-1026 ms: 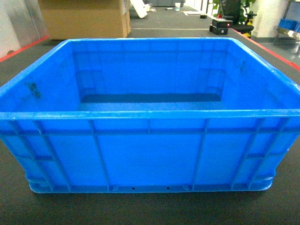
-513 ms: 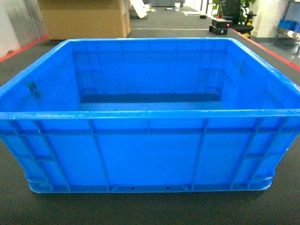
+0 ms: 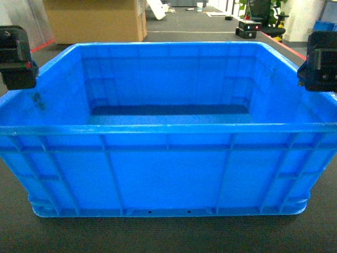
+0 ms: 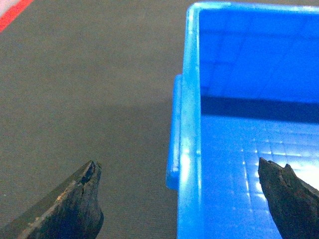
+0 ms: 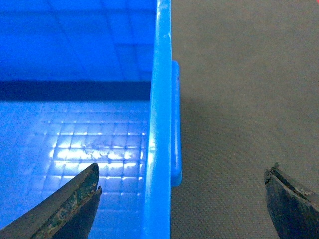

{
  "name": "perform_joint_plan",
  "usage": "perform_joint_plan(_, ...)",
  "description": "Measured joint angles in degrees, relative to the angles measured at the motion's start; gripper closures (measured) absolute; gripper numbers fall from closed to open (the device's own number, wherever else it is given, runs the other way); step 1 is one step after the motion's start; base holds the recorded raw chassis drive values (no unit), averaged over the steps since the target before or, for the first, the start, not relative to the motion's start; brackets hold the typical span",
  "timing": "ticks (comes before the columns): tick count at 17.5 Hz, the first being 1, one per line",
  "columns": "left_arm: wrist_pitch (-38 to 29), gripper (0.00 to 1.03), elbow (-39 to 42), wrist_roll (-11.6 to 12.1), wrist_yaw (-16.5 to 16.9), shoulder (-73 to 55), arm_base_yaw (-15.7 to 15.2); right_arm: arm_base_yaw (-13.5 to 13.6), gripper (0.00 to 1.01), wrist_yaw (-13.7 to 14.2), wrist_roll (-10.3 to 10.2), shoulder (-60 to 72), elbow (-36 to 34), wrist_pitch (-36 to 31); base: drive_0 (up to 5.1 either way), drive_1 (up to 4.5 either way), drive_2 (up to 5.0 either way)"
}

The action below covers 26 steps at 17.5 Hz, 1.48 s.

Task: Place box next to blue box on left shelf

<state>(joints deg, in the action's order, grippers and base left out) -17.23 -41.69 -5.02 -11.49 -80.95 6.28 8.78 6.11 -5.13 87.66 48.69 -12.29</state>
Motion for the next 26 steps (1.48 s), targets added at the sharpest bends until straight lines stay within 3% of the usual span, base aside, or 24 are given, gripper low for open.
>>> perform_joint_plan(2,1.4,0.05,-0.52,-1.05,0.26,-2.73,0.68,0.31,0.03,-0.02,-0.94,2.01,0.13,0.72,0.0,0.0,0.0)
perform_joint_plan(10,3.43,0.05,-2.29,-1.22,0.61,-7.02,0.74,1.38,0.03,-0.44,-2.99,5.46,1.16,1.18,0.0,0.0,0.0)
perform_joint_plan(11,3.54,0.08,-2.36,-1.03,0.57,-7.08,0.74,1.42,0.09,-0.44,-2.99,5.7,1.29,1.18,0.0,0.0,0.0)
perform_joint_plan(19,5.22,0.88,-3.19,-0.63,1.07,-7.08,0.74,1.81,0.88,-0.55,-3.08,6.16,1.95,1.14,0.0,0.0,0.0)
perform_joint_plan(22,1.2,0.91,-2.32,-0.5,1.4,-7.06,0.7,1.9,0.92,-0.85,-5.51,6.12,1.07,-2.58,0.0,0.0,0.0)
perform_joint_plan(26,-10.36,0.91,3.48,1.03,-0.46,-2.12,2.01,2.49,0.93,2.54,-5.29,-0.15,-4.35,-10.12,0.0,0.0,0.0)
